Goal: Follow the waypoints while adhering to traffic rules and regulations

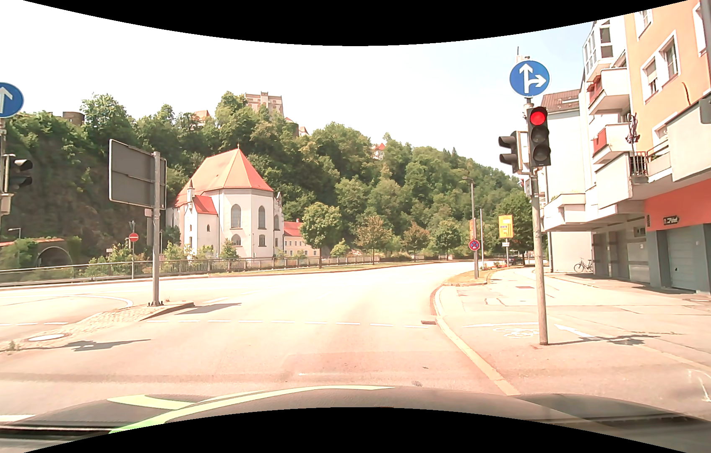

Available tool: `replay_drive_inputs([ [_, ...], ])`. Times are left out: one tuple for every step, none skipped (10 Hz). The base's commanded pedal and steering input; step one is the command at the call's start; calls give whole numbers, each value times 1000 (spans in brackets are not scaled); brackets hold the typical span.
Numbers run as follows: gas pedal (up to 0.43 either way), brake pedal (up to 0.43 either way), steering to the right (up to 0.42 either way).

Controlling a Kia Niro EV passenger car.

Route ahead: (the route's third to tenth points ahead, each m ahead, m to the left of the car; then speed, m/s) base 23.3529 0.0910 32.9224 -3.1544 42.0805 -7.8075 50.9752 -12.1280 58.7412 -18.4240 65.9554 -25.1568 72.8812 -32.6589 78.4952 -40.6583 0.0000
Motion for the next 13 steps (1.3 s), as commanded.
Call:
replay_drive_inputs([
  [0, 335, 33],
  [0, 335, 33],
  [0, 335, 33],
  [0, 335, 33],
  [0, 335, 33],
  [0, 335, 33],
  [0, 335, 33],
  [0, 335, 34],
  [0, 335, 33],
  [0, 335, 33],
  [0, 335, 33],
  [0, 335, 33],
  [0, 335, 33],
])
